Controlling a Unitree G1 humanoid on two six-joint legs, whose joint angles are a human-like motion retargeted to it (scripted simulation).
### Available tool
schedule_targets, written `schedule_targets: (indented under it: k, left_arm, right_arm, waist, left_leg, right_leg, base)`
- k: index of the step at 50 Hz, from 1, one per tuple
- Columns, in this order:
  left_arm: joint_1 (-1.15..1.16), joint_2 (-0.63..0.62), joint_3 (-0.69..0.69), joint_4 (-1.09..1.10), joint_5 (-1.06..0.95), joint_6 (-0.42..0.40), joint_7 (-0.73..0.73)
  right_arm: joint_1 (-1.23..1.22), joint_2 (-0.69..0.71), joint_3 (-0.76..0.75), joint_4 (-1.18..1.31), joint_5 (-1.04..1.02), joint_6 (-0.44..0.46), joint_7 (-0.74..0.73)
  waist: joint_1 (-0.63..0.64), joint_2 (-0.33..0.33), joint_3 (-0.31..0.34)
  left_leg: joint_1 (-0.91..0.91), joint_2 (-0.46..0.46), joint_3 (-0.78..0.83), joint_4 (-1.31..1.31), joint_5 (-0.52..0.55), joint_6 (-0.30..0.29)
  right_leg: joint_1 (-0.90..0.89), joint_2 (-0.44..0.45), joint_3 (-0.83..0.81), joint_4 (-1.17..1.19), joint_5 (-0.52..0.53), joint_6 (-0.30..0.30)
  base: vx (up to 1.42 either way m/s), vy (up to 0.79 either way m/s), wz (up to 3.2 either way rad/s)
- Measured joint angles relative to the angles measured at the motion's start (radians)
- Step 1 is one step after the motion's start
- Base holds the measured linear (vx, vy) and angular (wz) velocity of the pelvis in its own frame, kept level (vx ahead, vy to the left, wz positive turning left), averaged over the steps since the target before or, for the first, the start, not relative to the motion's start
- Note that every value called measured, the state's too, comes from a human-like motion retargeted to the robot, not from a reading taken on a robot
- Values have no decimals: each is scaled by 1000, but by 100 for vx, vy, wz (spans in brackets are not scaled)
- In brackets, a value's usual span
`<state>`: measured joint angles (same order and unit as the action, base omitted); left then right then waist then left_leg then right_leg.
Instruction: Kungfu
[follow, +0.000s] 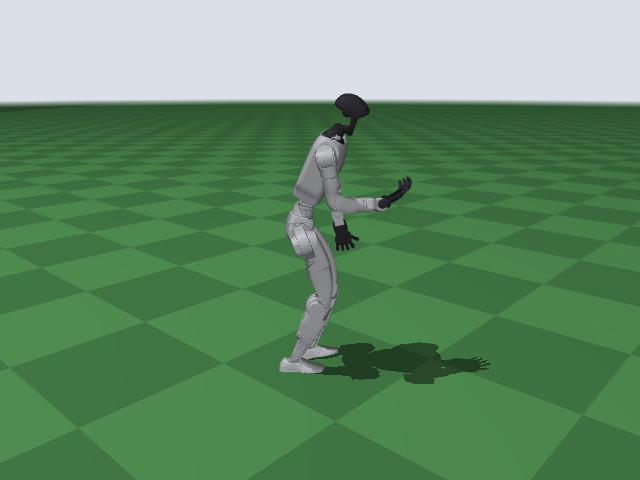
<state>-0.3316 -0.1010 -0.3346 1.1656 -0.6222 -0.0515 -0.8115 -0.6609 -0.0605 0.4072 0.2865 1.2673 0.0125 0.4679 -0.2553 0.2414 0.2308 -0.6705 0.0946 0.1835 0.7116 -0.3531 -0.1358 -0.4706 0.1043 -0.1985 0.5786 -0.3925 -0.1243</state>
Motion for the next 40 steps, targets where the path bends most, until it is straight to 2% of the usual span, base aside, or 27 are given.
schedule_targets:
  k: [3,5,8,10,12,13,15,17,18,20,23,24,25,27,30,32,33,35,37,38,40]
  left_arm:
    - [-8,54,39,-23,114,-27,51]
    - [-15,91,71,-45,209,-46,82]
    - [-18,159,143,-85,345,-81,150]
    - [-19,215,193,-107,433,-118,221]
    - [-36,297,221,-104,487,-159,332]
    - [-45,343,227,-98,510,-187,397]
    - [-48,422,230,-85,565,-273,544]
    - [-44,487,259,-99,625,-351,700]
    - [-45,515,294,-115,653,-379,769]
    - [-47,555,386,-146,686,-413,891]
    - [-77,570,507,-154,654,-407,1023]
    - [-90,576,534,-151,628,-400,1041]
    - [-102,583,557,-148,600,-391,1051]
    - [-104,594,575,-140,564,-364,1047]
    - [-63,601,595,-98,574,-308,1023]
    - [-4,581,613,-77,604,-289,1014]
    - [22,562,616,-73,610,-292,1018]
    - [110,485,645,-84,626,-353,1066]
    - [151,408,642,-88,620,-442,1138]
    - [159,371,630,-82,619,-486,1185]
    - [166,308,602,-59,612,-534,1279]
  right_arm:
    - [-143,-124,-114,-115,-45,-69,-45]
    - [-230,-224,-204,-185,-88,-106,-99]
    - [-326,-362,-332,-255,-170,-150,-195]
    - [-376,-447,-406,-288,-234,-195,-301]
    - [-395,-522,-475,-321,-330,-282,-405]
    - [-395,-548,-509,-340,-396,-329,-456]
    - [-376,-584,-571,-382,-535,-405,-561]
    - [-342,-613,-622,-432,-668,-468,-681]
    - [-324,-625,-640,-461,-732,-500,-744]
    - [-294,-645,-662,-517,-862,-566,-867]
    - [-252,-659,-675,-598,-1062,-630,-1044]
    - [-241,-665,-681,-618,-1107,-640,-1086]
    - [-232,-672,-687,-636,-1145,-648,-1121]
    - [-226,-695,-695,-657,-1185,-651,-1144]
    - [-227,-698,-684,-687,-1211,-644,-1117]
    - [-226,-694,-683,-708,-1197,-633,-1101]
    - [-224,-696,-688,-719,-1189,-630,-1100]
    - [-197,-699,-693,-781,-1153,-605,-1095]
    - [-185,-714,-713,-828,-1153,-586,-1092]
    - [-182,-723,-725,-849,-1159,-576,-1088]
    - [-177,-736,-742,-878,-1174,-555,-1090]
  waist:
    - [-17,-9,-32]
    - [-12,-12,-60]
    - [28,-31,-102]
    - [61,-60,-128]
    - [77,-79,-137]
    - [85,-76,-135]
    - [135,-81,-140]
    - [189,-109,-135]
    - [209,-132,-120]
    - [244,-194,-82]
    - [257,-277,-35]
    - [261,-291,-28]
    - [265,-299,-25]
    - [290,-309,-21]
    - [274,-320,-38]
    - [243,-307,-72]
    - [225,-301,-90]
    - [214,-236,-123]
    - [214,-192,-143]
    - [215,-169,-150]
    - [200,-137,-183]
  left_leg:
    - [65,-40,-14,-42,107,-21]
    - [73,-49,9,-35,253,-46]
    - [50,-18,104,28,501,-116]
    - [10,46,221,128,615,-126]
    - [-72,189,299,380,504,-38]
    - [-136,256,275,517,470,4]
    - [-299,324,169,716,421,74]
    - [-423,395,116,754,374,110]
    - [-458,451,119,709,368,136]
    - [-473,513,148,443,398,175]
    - [-421,437,50,-200,449,129]
    - [-420,419,-4,-328,410,137]
    - [-432,408,-61,-414,349,156]
    - [-465,397,-122,-365,314,161]
    - [-525,414,-100,2,304,201]
    - [-574,465,-25,355,213,273]
    - [-582,492,19,520,170,317]
    - [-606,593,25,865,84,363]
    - [-555,635,52,1128,67,343]
    - [-525,632,65,1243,73,315]
    - [-496,531,86,1416,143,211]
  right_leg:
    - [92,-32,-22,-87,37,3]
    - [147,-43,-38,-146,58,-9]
    - [207,-53,-36,-218,81,-34]
    - [234,-66,-41,-245,87,-49]
    - [271,-68,-85,-266,91,-61]
    - [293,-46,-101,-281,96,-69]
    - [327,6,-68,-315,117,-90]
    - [352,26,-16,-320,130,-97]
    - [363,22,10,-306,129,-96]
    - [381,-16,73,-276,128,-94]
    - [415,-94,119,-263,117,-97]
    - [420,-109,121,-260,113,-99]
    - [421,-119,120,-258,110,-102]
    - [410,-137,134,-230,100,-101]
    - [381,-172,149,-175,80,-101]
    - [371,-176,145,-175,77,-104]
    - [368,-173,142,-184,78,-104]
    - [363,-107,146,-187,73,-114]
    - [363,-72,125,-227,86,-129]
    - [361,-54,117,-249,94,-135]
    - [333,-40,97,-293,112,-137]
  base:
    - [8,-11,81]
    - [11,-10,70]
    - [9,-11,31]
    - [4,-21,21]
    - [10,-27,36]
    - [8,-26,-2]
    - [7,-24,-74]
    - [4,-23,-109]
    - [0,-16,-104]
    - [-7,-5,-92]
    - [-14,-3,-34]
    - [-16,-8,-6]
    - [-13,-4,-22]
    - [-3,5,-43]
    - [11,19,-18]
    - [22,20,30]
    - [29,18,39]
    - [34,16,7]
    - [20,6,13]
    - [9,3,42]
    - [5,7,78]
